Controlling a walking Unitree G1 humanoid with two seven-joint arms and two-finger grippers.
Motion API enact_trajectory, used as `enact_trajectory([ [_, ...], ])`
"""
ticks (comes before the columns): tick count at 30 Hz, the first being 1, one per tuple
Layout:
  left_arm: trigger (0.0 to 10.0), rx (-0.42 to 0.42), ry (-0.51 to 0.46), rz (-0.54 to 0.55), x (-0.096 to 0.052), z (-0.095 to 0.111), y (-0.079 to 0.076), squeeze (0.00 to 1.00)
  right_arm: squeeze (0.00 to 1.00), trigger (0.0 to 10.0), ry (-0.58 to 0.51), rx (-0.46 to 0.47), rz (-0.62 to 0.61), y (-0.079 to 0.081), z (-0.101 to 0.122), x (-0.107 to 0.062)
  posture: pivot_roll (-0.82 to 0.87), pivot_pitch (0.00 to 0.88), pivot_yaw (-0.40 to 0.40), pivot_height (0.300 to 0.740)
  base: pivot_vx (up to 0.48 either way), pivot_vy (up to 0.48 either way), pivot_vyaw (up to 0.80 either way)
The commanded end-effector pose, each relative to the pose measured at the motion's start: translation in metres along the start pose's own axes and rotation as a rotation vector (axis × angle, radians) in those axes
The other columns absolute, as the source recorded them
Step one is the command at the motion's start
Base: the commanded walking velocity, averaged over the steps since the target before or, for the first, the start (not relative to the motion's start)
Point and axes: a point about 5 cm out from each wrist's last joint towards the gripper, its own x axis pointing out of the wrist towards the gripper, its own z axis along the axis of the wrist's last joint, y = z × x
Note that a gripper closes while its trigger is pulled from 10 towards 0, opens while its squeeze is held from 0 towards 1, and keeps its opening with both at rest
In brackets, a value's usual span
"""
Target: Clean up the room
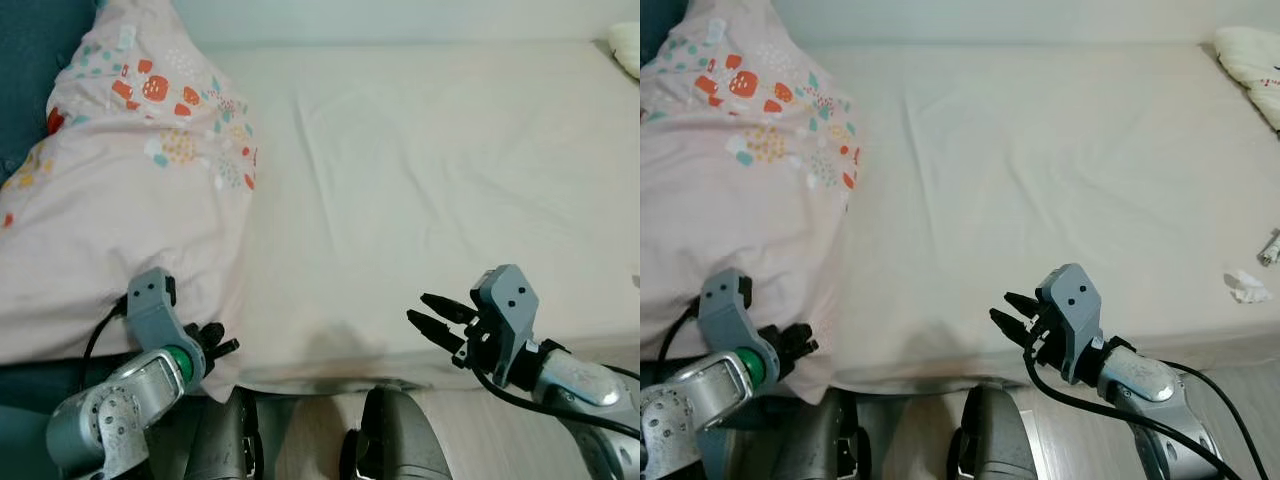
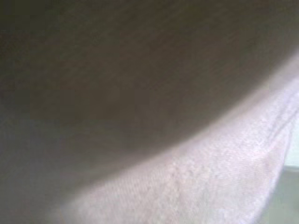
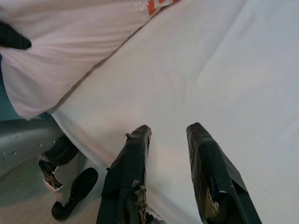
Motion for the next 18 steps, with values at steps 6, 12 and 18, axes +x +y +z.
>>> enact_trajectory([
  [6, 0.0, 0.036, 0.052, -0.353, -0.015, -0.006, -0.047, 0.00, 0.00, 10.0, 0.010, 0.023, 0.011, 0.006, -0.007, 0.003, -0.02, 0.209, 0.054, 0.626, 0.000, 0.000, 0.00],
  [12, 0.0, 0.280, 0.074, -0.303, -0.013, -0.009, -0.052, 0.00, 0.00, 10.0, 0.006, 0.030, 0.012, 0.007, -0.008, 0.005, -0.01, 0.208, 0.050, 0.626, 0.000, 0.000, 0.00],
  [18, 0.0, 0.730, 0.089, 0.016, 0.019, -0.031, -0.006, 0.00, 0.00, 10.0, -0.002, 0.029, 0.002, 0.006, -0.007, 0.007, -0.02, 0.209, 0.056, 0.626, 0.000, 0.000, 0.00],
])
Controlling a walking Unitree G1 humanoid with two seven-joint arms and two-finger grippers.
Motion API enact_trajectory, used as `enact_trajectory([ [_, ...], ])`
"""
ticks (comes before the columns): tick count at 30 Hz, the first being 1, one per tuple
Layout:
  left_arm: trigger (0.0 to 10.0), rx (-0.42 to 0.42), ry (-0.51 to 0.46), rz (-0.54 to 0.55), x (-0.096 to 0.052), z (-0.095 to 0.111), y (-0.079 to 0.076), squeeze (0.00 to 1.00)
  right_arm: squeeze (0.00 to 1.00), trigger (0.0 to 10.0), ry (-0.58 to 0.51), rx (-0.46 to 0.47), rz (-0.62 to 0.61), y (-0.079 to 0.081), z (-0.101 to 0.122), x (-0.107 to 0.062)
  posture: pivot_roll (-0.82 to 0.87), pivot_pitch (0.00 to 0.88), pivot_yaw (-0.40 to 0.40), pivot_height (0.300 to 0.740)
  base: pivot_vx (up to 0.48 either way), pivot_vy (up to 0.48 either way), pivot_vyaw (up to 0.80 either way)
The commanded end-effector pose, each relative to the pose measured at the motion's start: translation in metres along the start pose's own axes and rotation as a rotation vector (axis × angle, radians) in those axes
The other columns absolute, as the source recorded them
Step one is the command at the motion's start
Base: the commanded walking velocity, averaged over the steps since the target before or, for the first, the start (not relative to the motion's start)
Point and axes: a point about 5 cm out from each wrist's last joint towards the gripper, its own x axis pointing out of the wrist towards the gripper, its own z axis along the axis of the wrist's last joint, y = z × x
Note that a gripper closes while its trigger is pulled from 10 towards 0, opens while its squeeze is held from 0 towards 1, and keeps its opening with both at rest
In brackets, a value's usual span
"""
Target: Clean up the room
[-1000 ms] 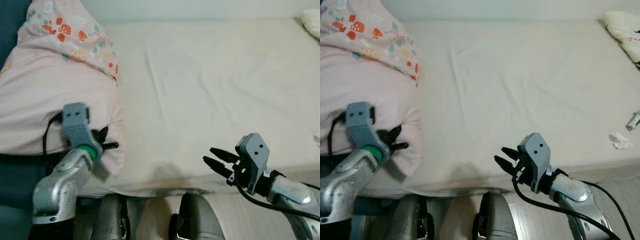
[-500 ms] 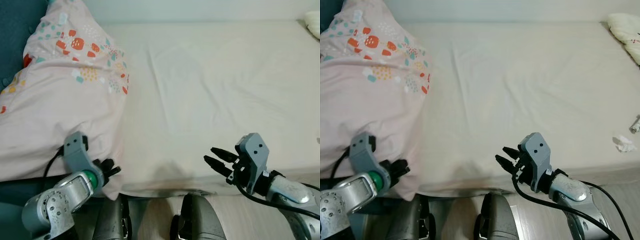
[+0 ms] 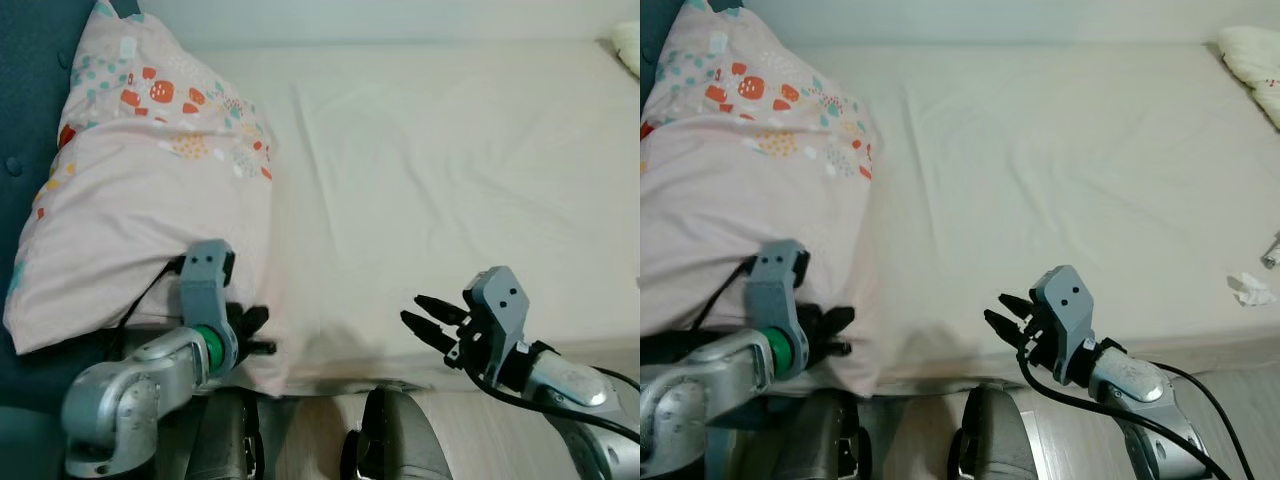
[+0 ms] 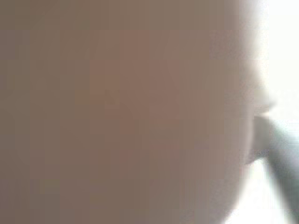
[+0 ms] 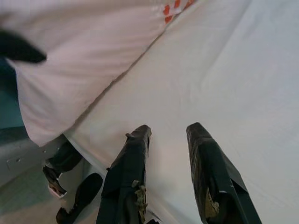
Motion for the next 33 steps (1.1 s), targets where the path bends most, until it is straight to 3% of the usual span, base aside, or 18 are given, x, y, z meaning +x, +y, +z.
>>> enact_trajectory([
  [1, 0.0, 0.070, 0.057, -0.006, 0.008, -0.017, -0.006, 0.00, 0.00, 10.0, 0.017, 0.007, 0.000, 0.002, -0.006, 0.000, -0.02, 0.209, 0.056, 0.626, 0.000, 0.000, 0.00],
  [2, 4.4, 0.133, 0.077, 0.010, 0.011, -0.025, -0.005, 0.00, 0.00, 10.0, 0.016, 0.008, -0.004, 0.002, -0.006, 0.000, -0.02, 0.209, 0.056, 0.626, 0.000, 0.000, 0.00],
  [3, 10.0, 0.187, 0.091, 0.037, 0.015, -0.030, -0.003, 0.00, 0.00, 10.0, 0.014, 0.009, -0.007, 0.002, -0.006, 0.000, -0.02, 0.209, 0.056, 0.626, 0.000, 0.000, 0.00],
  [9, 10.0, 0.200, 0.085, 0.102, 0.018, -0.027, 0.005, 0.00, 0.00, 10.0, 0.005, 0.012, -0.013, 0.003, -0.005, 0.000, -0.02, 0.211, 0.058, 0.626, 0.000, 0.000, 0.00],
  [10, 10.0, 0.197, 0.063, 0.143, 0.018, -0.023, 0.010, 0.36, 0.00, 10.0, 0.004, 0.013, -0.014, 0.003, -0.005, 0.001, -0.02, 0.211, 0.060, 0.626, 0.000, 0.000, 0.00],
  [11, 10.0, 0.173, 0.037, 0.174, 0.017, -0.019, 0.015, 1.00, 0.00, 10.0, 0.003, 0.013, -0.016, 0.003, -0.005, 0.001, -0.02, 0.211, 0.060, 0.626, 0.000, 0.000, 0.00],
  [15, 10.0, 0.142, -0.072, 0.255, 0.013, -0.011, 0.026, 1.00, 0.00, 10.0, 0.001, 0.013, -0.016, 0.003, -0.005, 0.002, -0.02, 0.211, 0.060, 0.626, 0.000, 0.000, 0.00],
  [17, 10.0, 0.148, -0.171, 0.322, 0.004, -0.003, 0.034, 1.00, 0.00, 10.0, -0.003, 0.013, -0.015, 0.004, -0.005, 0.004, -0.01, 0.216, 0.059, 0.626, 0.000, 0.000, 0.00],
  [19, 10.0, 0.168, -0.200, 0.339, -0.002, -0.001, 0.036, 1.00, 0.00, 10.0, -0.008, 0.014, -0.014, 0.004, -0.004, 0.005, -0.01, 0.216, 0.059, 0.626, 0.000, 0.000, 0.00],
  [20, 10.0, 0.174, -0.217, 0.362, -0.009, -0.002, 0.040, 0.00, 0.00, 10.0, -0.012, 0.014, -0.012, 0.004, -0.004, 0.006, 0.00, 0.220, 0.058, 0.626, 0.000, 0.000, 0.00],
  [25, 10.0, 0.218, -0.191, 0.354, -0.032, -0.008, 0.046, 0.00, 0.00, 10.0, -0.021, 0.018, -0.002, 0.005, -0.003, 0.009, 0.05, 0.228, 0.053, 0.626, 0.000, 0.000, 0.00],
  [29, 10.0, 0.221, -0.129, 0.083, -0.059, -0.016, 0.034, 0.00, 0.00, 10.0, -0.023, 0.021, 0.018, 0.005, -0.003, 0.012, 0.09, 0.240, 0.042, 0.626, 0.000, 0.000, 0.00],
  [30, 10.0, 0.221, -0.129, 0.083, -0.059, -0.016, 0.034, 0.00, 0.00, 10.0, -0.023, 0.021, 0.018, 0.005, -0.003, 0.012, 0.09, 0.240, 0.042, 0.626, 0.000, 0.000, 0.00],
  [32, 10.0, 0.188, -0.101, -0.081, -0.068, -0.023, 0.025, 0.00, 0.00, 10.0, -0.028, 0.016, 0.031, 0.006, -0.001, 0.016, 0.09, 0.243, 0.041, 0.626, 0.000, 0.000, 0.00],
  [33, 10.0, 0.188, -0.101, -0.081, -0.068, -0.023, 0.025, 0.00, 0.00, 10.0, -0.028, 0.016, 0.031, 0.006, -0.001, 0.016, 0.09, 0.243, 0.041, 0.626, 0.000, 0.000, 0.00],
])
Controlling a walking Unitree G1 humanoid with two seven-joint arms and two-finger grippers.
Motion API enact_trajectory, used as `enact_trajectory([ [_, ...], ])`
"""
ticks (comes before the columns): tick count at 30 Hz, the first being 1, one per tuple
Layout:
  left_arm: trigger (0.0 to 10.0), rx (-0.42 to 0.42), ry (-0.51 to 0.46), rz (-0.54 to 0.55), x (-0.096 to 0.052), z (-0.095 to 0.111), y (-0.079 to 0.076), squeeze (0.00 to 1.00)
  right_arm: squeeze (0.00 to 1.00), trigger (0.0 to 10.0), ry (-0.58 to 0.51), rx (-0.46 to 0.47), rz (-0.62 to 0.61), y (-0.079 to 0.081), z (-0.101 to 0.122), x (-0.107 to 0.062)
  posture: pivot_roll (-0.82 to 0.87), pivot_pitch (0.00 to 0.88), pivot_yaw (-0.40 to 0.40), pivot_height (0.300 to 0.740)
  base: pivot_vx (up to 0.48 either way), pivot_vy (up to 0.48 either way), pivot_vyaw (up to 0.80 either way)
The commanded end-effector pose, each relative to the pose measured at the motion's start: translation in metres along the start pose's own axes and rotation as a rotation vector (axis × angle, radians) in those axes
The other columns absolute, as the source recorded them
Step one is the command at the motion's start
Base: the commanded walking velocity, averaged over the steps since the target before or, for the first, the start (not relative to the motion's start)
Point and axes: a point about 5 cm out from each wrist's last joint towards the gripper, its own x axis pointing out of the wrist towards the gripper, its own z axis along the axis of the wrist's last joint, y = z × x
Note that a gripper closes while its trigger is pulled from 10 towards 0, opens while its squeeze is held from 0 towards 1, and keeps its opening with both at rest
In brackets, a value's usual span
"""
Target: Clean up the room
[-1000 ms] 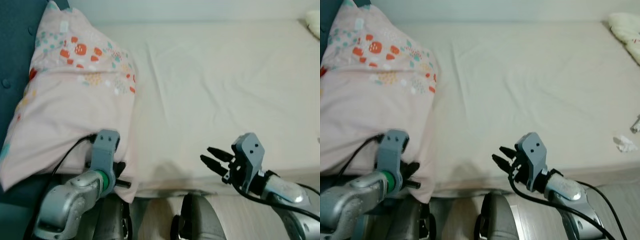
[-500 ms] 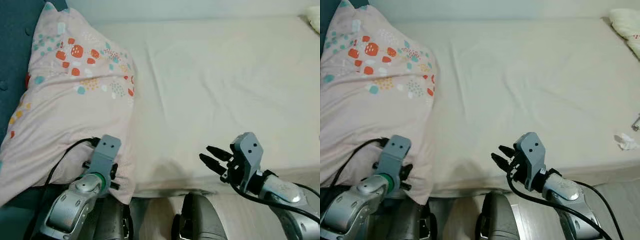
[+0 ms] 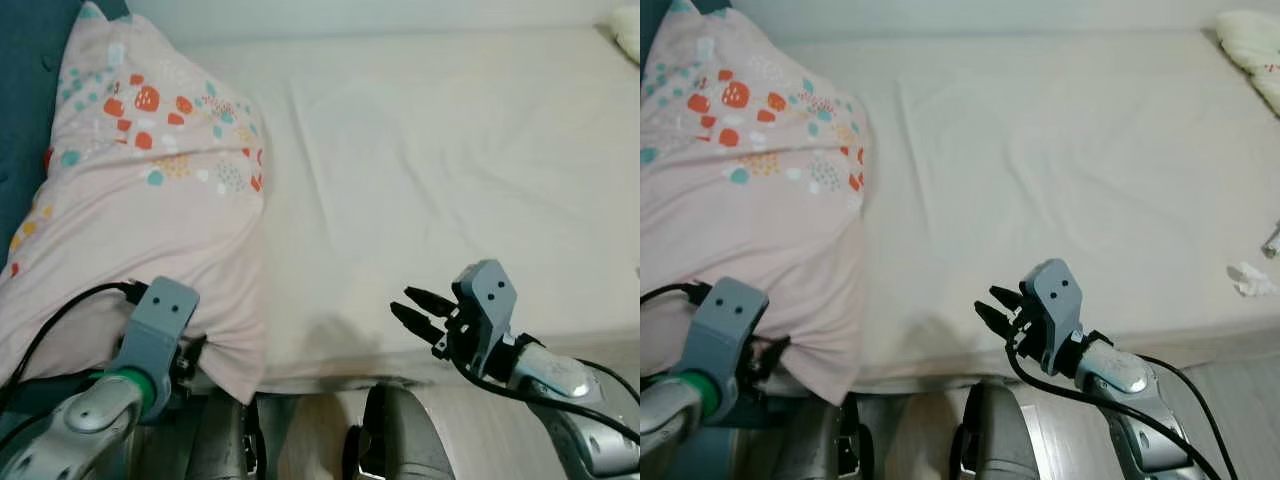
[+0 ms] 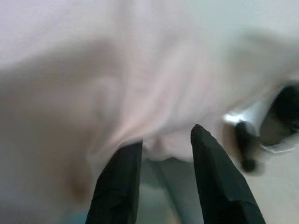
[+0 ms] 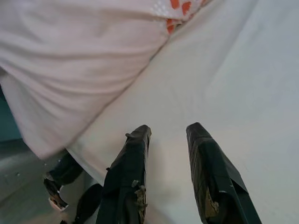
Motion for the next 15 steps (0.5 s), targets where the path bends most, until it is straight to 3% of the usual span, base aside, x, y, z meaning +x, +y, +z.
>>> enact_trajectory([
  [1, 10.0, -0.059, 0.013, -0.095, -0.004, -0.007, -0.007, 0.00, 0.00, 10.0, 0.011, 0.016, 0.014, 0.003, -0.005, 0.001, 0.09, 0.243, 0.041, 0.626, 0.000, 0.000, 0.00],
  [2, 10.0, -0.059, 0.013, -0.095, -0.004, -0.007, -0.007, 0.00, 0.00, 10.0, 0.011, 0.016, 0.014, 0.003, -0.005, 0.001, 0.09, 0.243, 0.041, 0.626, 0.000, 0.000, 0.00],
  [5, 10.0, -0.146, -0.222, -0.130, -0.011, 0.018, -0.006, 0.00, 0.00, 10.0, -0.004, 0.008, 0.011, 0.003, -0.001, 0.001, 0.08, 0.241, 0.041, 0.626, 0.000, 0.000, 0.00],
  [6, 10.0, -0.146, -0.222, -0.130, -0.011, 0.018, -0.006, 0.00, 0.00, 10.0, -0.004, 0.008, 0.011, 0.003, -0.001, 0.001, 0.08, 0.241, 0.041, 0.626, 0.000, 0.000, 0.00],
  [10, 10.0, -0.188, -0.523, -0.469, -0.039, 0.064, -0.021, 0.00, 0.00, 10.0, -0.042, -0.016, 0.002, 0.004, 0.010, 0.001, 0.08, 0.235, 0.026, 0.626, 0.000, 0.000, 0.00],
  [11, 10.0, -0.178, -0.596, -0.487, -0.040, 0.078, -0.022, 0.00, 0.00, 10.0, -0.068, -0.025, -0.044, 0.001, 0.014, 0.003, 0.08, 0.235, 0.026, 0.626, 0.000, 0.000, 0.00],
  [15, 10.0, -0.156, -0.701, -0.453, -0.035, 0.102, -0.021, 0.00, 0.00, 10.0, -0.121, -0.019, -0.164, -0.006, 0.019, 0.005, 0.07, 0.225, 0.015, 0.626, 0.000, 0.000, 0.00],
])
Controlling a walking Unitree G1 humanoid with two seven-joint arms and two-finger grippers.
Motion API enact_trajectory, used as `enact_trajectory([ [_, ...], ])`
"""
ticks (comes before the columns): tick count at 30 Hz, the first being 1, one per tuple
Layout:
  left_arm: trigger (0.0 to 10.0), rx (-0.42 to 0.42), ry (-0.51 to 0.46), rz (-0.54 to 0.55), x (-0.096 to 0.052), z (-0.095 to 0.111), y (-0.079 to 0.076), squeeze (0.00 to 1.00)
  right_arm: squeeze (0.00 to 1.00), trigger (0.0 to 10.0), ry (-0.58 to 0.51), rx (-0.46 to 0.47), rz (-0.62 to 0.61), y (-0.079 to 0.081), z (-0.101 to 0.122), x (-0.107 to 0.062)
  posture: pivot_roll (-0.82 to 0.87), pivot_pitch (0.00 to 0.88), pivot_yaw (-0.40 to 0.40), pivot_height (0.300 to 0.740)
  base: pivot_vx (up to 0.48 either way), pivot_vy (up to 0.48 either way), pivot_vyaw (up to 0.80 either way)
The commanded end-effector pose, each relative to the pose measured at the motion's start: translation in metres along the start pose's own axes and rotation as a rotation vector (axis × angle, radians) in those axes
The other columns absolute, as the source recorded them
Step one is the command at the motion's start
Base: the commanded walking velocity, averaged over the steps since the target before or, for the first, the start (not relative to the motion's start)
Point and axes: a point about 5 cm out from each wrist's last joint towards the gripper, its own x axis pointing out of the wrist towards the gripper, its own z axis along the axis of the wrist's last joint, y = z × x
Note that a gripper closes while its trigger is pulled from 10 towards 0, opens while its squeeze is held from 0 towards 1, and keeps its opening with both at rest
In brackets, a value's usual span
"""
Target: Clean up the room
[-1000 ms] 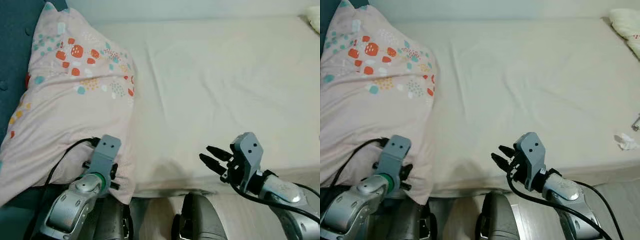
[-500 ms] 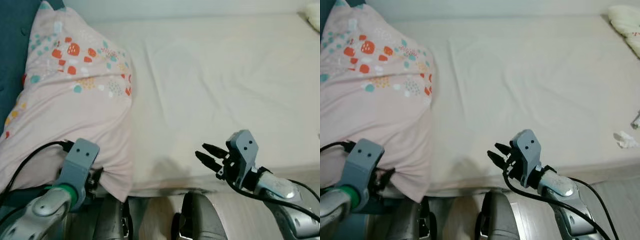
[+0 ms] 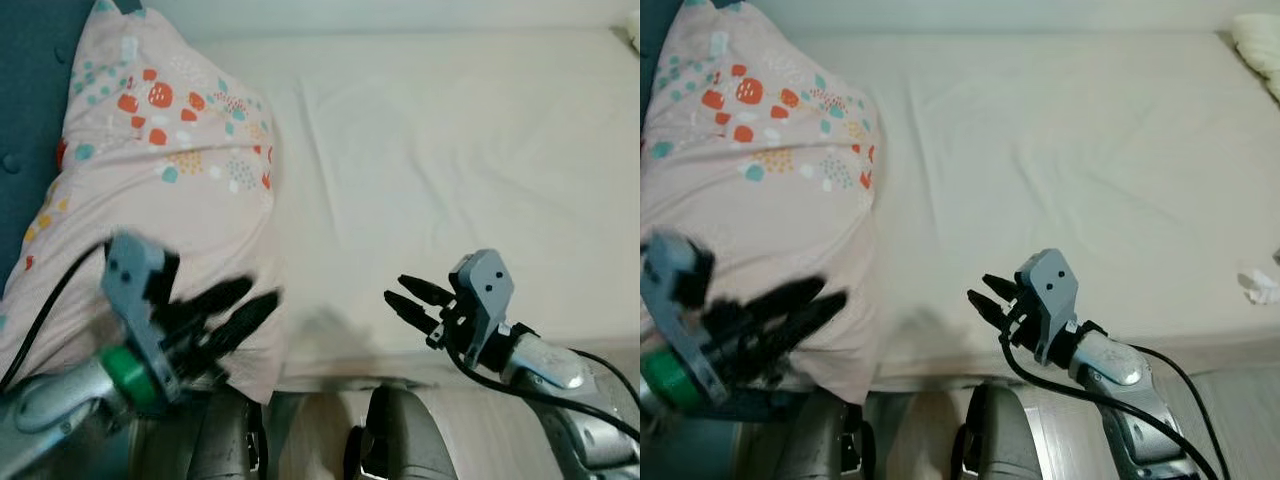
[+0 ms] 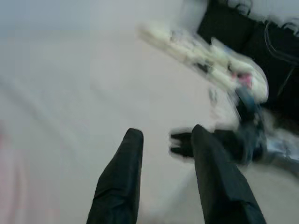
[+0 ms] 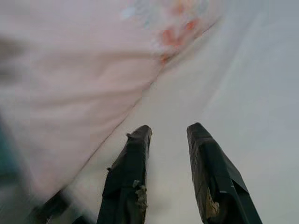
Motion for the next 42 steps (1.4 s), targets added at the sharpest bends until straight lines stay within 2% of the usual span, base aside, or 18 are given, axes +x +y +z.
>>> enact_trajectory([
  [1, 10.0, 0.042, -0.012, 0.064, 0.010, 0.001, 0.006, 0.00, 0.00, 10.0, -0.022, 0.000, -0.126, -0.009, 0.000, -0.005, 0.07, 0.225, 0.015, 0.626, 0.000, 0.000, 0.00],
  [2, 10.0, 0.134, -0.030, 0.129, 0.024, 0.003, 0.011, 0.00, 0.00, 10.0, -0.056, 0.012, -0.214, -0.014, 0.002, -0.004, 0.04, 0.205, 0.007, 0.626, 0.000, 0.000, 0.00],
  [3, 10.0, 0.229, -0.017, 0.234, 0.042, -0.007, 0.019, 0.00, 0.00, 10.0, -0.103, 0.035, -0.310, -0.017, 0.005, -0.004, 0.03, 0.193, 0.011, 0.626, 0.000, 0.000, 0.00],
  [4, 10.0, 0.229, -0.017, 0.234, 0.042, -0.007, 0.019, 0.00, 0.00, 10.0, -0.103, 0.035, -0.310, -0.017, 0.005, -0.004, 0.03, 0.193, 0.011, 0.626, 0.000, 0.000, 0.00],
  [5, 10.0, 0.295, 0.031, 0.338, 0.059, -0.031, 0.026, 0.00, 0.00, 10.0, -0.160, 0.066, -0.414, -0.017, 0.008, -0.005, 0.00, 0.175, 0.014, 0.626, 0.000, 0.000, 0.00],
  [6, 10.0, 0.295, 0.031, 0.338, 0.059, -0.031, 0.026, 0.00, 0.00, 10.0, -0.160, 0.066, -0.414, -0.017, 0.008, -0.005, 0.00, 0.175, 0.014, 0.626, 0.000, 0.000, 0.00],
  [8, 10.0, 0.253, 0.075, 0.403, 0.064, -0.056, 0.032, 0.00, 0.00, 10.0, -0.180, 0.069, -0.464, -0.014, 0.009, -0.006, -0.01, 0.167, 0.016, 0.626, 0.000, 0.000, 0.00],
  [9, 10.0, 0.160, 0.111, 0.442, 0.065, -0.072, 0.036, 0.00, 0.00, 10.0, -0.180, 0.085, -0.498, -0.013, 0.006, -0.008, -0.03, 0.151, 0.018, 0.626, 0.000, 0.000, 0.00],
  [10, 10.0, 0.160, 0.111, 0.442, 0.065, -0.072, 0.036, 0.00, 0.00, 10.0, -0.180, 0.085, -0.498, -0.013, 0.006, -0.008, -0.03, 0.151, 0.018, 0.626, 0.000, 0.000, 0.00],
  [11, 10.0, 0.019, 0.127, 0.483, 0.065, -0.082, 0.040, 0.00, 0.00, 10.0, -0.182, 0.091, -0.528, -0.012, 0.003, -0.009, -0.03, 0.142, 0.020, 0.626, 0.000, 0.000, 0.00],
  [12, 10.0, 0.019, 0.127, 0.483, 0.065, -0.082, 0.040, 0.00, 0.00, 10.0, -0.182, 0.091, -0.528, -0.012, 0.003, -0.009, -0.03, 0.142, 0.020, 0.626, 0.000, 0.000, 0.00],
  [14, 10.0, -0.218, 0.129, 0.548, 0.064, -0.093, 0.045, 0.00, 0.00, 10.0, -0.179, 0.102, -0.617, -0.012, -0.007, -0.014, -0.04, 0.119, 0.027, 0.636, 0.000, 0.000, 0.00],
  [17, 10.0, -0.238, 0.130, 0.545, 0.065, -0.093, 0.045, 0.00, 0.00, 10.0, -0.169, 0.084, -0.641, -0.013, -0.011, -0.016, -0.04, 0.096, 0.027, 0.646, 0.000, 0.000, 0.00],
  [20, 10.0, -0.172, 0.138, 0.516, 0.071, -0.093, 0.043, 0.00, 0.00, 10.0, -0.166, 0.083, -0.656, -0.015, -0.015, -0.015, -0.04, 0.081, 0.023, 0.661, 0.000, 0.000, 0.00],
  [23, 10.0, 0.011, 0.127, 0.483, 0.079, -0.094, 0.041, 0.00, 0.00, 10.0, -0.163, 0.078, -0.651, -0.016, -0.016, -0.011, -0.04, 0.070, 0.013, 0.676, 0.000, 0.000, 0.00],
  [27, 10.0, 0.120, 0.126, 0.462, 0.082, -0.098, 0.040, 0.00, 0.00, 10.0, -0.151, 0.080, -0.656, -0.016, -0.020, -0.010, -0.03, 0.070, 0.010, 0.691, 0.000, 0.000, 0.00],
  [35, 10.0, 0.122, 0.169, 0.523, 0.069, -0.114, 0.050, 0.00, 0.00, 10.0, -0.107, 0.082, -0.668, -0.009, -0.037, -0.014, -0.03, 0.079, 0.009, 0.726, 0.000, 0.000, 0.00],
  [42, 10.0, 0.126, 0.159, 0.549, 0.070, -0.122, 0.051, 0.00, 0.00, 10.0, -0.069, 0.077, -0.692, -0.009, -0.047, -0.017, -0.04, 0.083, 0.007, 0.740, 0.000, 0.000, 0.00],
])
